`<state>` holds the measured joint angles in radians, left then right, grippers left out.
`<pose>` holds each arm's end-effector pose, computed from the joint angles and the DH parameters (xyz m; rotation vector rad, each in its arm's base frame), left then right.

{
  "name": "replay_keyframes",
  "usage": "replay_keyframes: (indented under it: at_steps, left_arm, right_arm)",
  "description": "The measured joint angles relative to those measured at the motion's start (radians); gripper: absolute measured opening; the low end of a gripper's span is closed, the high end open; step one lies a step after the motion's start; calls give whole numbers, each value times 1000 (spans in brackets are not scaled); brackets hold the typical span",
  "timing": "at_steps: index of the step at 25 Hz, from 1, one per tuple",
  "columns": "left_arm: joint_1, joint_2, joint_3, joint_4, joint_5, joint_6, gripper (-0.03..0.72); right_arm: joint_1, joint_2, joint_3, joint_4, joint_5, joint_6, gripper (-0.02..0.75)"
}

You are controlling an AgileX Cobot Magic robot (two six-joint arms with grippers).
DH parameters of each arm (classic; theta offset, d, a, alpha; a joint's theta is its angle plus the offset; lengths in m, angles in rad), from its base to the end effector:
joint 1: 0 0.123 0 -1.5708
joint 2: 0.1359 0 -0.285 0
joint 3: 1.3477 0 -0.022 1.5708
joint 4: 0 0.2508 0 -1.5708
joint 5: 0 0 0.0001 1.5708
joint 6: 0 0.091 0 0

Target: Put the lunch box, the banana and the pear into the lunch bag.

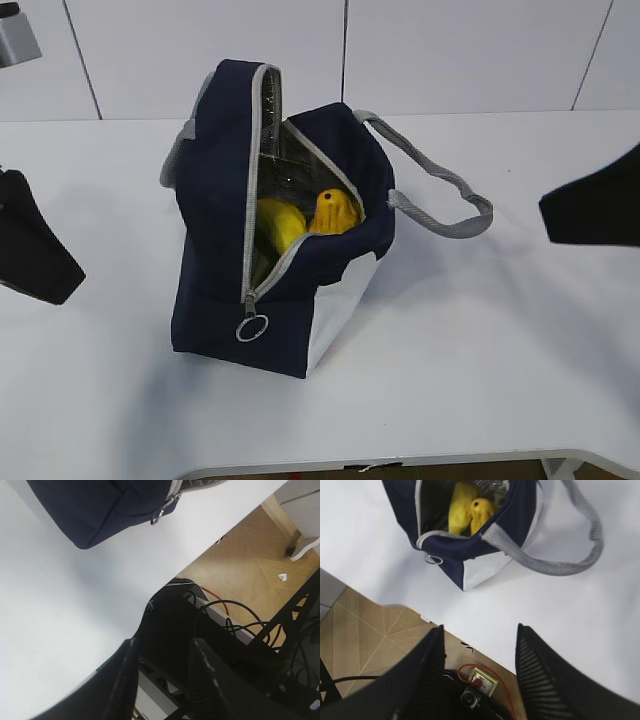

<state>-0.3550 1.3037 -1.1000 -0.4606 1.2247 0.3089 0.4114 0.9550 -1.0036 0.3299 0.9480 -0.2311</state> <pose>0.2081 -0.1177 0.3185 0.7826 2.7432 -0.6618 0.1517 0.0923 0.3694 -0.6523 2.2851 0.4964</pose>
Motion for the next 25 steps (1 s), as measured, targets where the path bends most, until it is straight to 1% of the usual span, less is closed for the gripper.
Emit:
replay_keyframes:
  at_steps: [2,5,7,9,13,15,18,20,25]
  left_arm:
    - [0,0,0,0,0,0,242]
    - [0,0,0,0,0,0,242]
    - [0,0,0,0,0,0,242]
    - [0,0,0,2,0,0,242]
    - [0,0,0,2,0,0,242]
    - [0,0,0,2,0,0,242]
    - [0,0,0,2,0,0,242]
    - [0,0,0,2,0,0,242]
    - [0,0,0,2,0,0,242]
  right_arm:
    - [0,-25,80,60,-71,-84,390]
    - [0,-44,179,195,-187,-237,390]
    - [0,-44,237,316,-236,-360,390]
    - [0,-44,297,462,-269,-501,390]
    - [0,-44,399,738,-313,-831,390]
    - [0,-44,439,857,-336,-1009,390]
    - [0,-44,482,1007,-367,-1208,390]
    - [0,-44,498,1068,-384,-1291,390]
    - [1,-5,504,1095,-390,-1431,390]
